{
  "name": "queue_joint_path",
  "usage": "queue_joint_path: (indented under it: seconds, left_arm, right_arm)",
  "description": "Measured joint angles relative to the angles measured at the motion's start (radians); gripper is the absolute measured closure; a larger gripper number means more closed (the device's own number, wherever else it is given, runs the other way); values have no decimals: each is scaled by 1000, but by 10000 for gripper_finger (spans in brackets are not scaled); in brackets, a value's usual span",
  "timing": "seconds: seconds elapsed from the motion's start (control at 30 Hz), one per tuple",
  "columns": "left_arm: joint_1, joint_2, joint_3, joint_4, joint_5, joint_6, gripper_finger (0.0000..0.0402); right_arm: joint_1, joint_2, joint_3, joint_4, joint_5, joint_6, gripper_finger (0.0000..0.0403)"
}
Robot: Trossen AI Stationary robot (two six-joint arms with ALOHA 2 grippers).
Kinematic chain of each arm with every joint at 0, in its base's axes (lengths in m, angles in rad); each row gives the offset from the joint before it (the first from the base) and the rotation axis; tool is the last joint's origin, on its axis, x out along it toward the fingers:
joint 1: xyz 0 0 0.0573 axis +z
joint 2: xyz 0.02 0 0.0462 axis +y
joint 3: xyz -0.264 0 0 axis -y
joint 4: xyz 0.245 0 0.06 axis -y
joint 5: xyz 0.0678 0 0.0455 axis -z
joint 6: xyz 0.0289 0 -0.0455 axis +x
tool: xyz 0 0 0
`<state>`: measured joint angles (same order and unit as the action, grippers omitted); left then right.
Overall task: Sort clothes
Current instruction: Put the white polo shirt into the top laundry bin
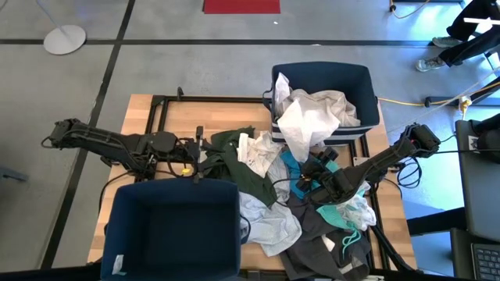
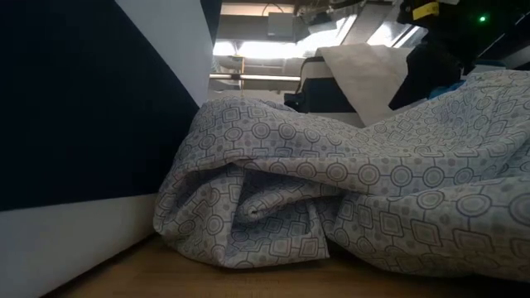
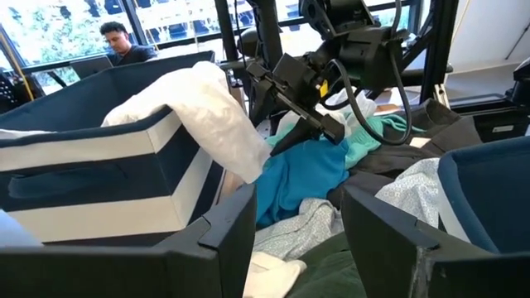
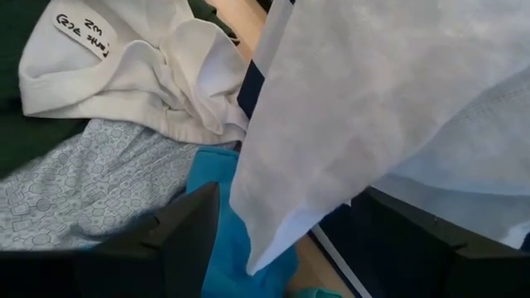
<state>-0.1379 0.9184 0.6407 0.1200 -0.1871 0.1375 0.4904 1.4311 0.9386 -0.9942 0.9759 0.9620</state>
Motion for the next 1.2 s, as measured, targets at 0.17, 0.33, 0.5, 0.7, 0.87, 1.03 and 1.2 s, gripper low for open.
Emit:
queue_joint_path:
  seconds: [0.17,0.33,0.5,0.7,0.87,1.03,1.2]
  left_arm:
    - [0,0,0,0,0,7,235]
    - [0,0,0,9,0,25,235]
    - [0,0,0,14,0,28,235]
    - [0,0,0,14,0,28,235]
    - [0,0,0,12,0,27,235]
    - [0,0,0,12,0,27,235]
    - [0,0,0,12,0,27,235]
  right_arm:
    - [-1,0,0,24,10,1,127]
    - [-28,0,0,29,53,1,127]
    - [-91,0,0,32,85,1,135]
    - [-133,1,0,73,93,-63,232]
    - [-129,1,6,140,115,-217,356]
    - [-100,1,82,125,169,-341,385]
    - [-74,-3,247,12,203,-448,395]
